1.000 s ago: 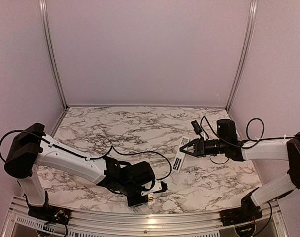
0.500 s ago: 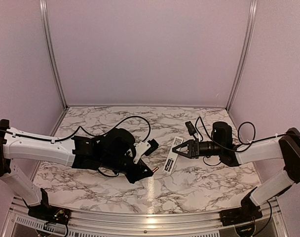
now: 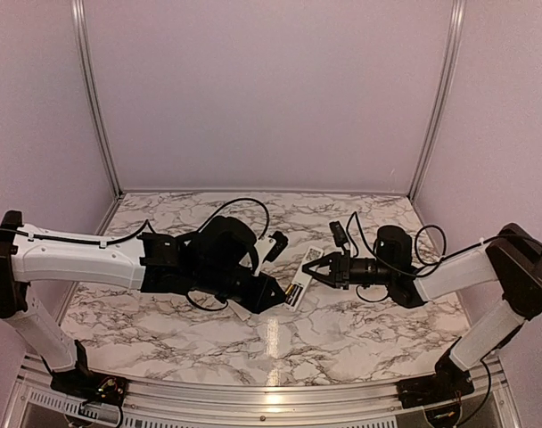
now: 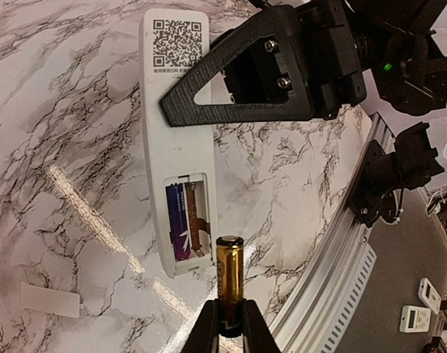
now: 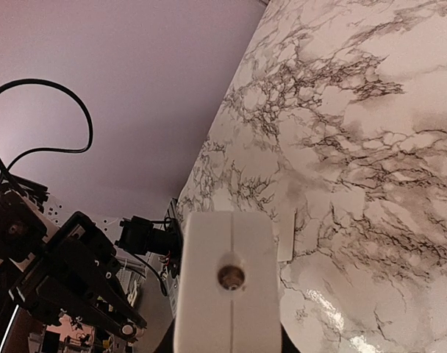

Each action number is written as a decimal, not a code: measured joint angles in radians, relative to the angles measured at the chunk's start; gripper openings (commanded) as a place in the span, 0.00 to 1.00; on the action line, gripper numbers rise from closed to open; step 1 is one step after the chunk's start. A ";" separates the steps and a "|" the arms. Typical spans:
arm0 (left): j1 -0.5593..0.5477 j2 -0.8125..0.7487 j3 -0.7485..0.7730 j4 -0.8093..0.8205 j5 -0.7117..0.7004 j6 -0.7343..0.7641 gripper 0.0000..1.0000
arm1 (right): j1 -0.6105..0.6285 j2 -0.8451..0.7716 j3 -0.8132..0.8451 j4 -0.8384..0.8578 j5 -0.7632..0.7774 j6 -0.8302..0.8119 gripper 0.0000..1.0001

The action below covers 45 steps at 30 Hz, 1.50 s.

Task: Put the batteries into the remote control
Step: Place the battery in the battery compartment.

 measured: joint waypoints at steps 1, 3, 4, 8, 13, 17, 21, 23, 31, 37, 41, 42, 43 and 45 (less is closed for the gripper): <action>0.001 0.008 0.004 -0.006 -0.002 -0.005 0.00 | 0.002 0.003 -0.004 0.012 0.006 0.010 0.00; 0.003 0.026 0.015 -0.032 -0.004 -0.019 0.00 | 0.005 0.010 -0.007 0.026 0.018 0.026 0.00; 0.005 0.036 0.021 -0.043 -0.005 -0.023 0.00 | 0.008 0.014 -0.008 0.034 0.021 0.032 0.00; 0.007 0.068 0.043 -0.081 -0.014 -0.029 0.00 | 0.024 0.033 -0.010 0.063 0.033 0.057 0.00; 0.007 0.093 0.060 -0.116 -0.019 -0.039 0.00 | 0.040 0.059 -0.016 0.103 0.047 0.087 0.00; 0.007 0.130 0.081 -0.137 -0.021 -0.040 0.00 | 0.044 0.068 -0.023 0.117 0.055 0.103 0.00; 0.007 0.147 0.090 -0.150 -0.019 -0.040 0.00 | 0.045 0.071 -0.024 0.124 0.068 0.106 0.00; 0.007 0.154 0.102 -0.159 -0.020 -0.040 0.00 | 0.045 0.071 -0.024 0.129 0.071 0.107 0.00; 0.013 0.177 0.131 -0.175 -0.021 -0.040 0.00 | 0.060 0.082 -0.024 0.145 0.081 0.113 0.00; 0.014 0.190 0.145 -0.188 -0.026 -0.043 0.00 | 0.064 0.090 -0.024 0.145 0.090 0.121 0.00; 0.016 0.206 0.167 -0.199 -0.031 -0.044 0.00 | 0.064 0.093 -0.026 0.153 0.096 0.126 0.00; 0.017 0.209 0.170 -0.201 -0.031 -0.043 0.00 | 0.064 0.095 -0.026 0.154 0.097 0.127 0.00; 0.017 0.210 0.171 -0.203 -0.032 -0.044 0.00 | 0.064 0.097 -0.026 0.155 0.098 0.128 0.00; 0.017 0.214 0.178 -0.209 -0.034 -0.043 0.00 | 0.064 0.099 -0.029 0.161 0.100 0.129 0.00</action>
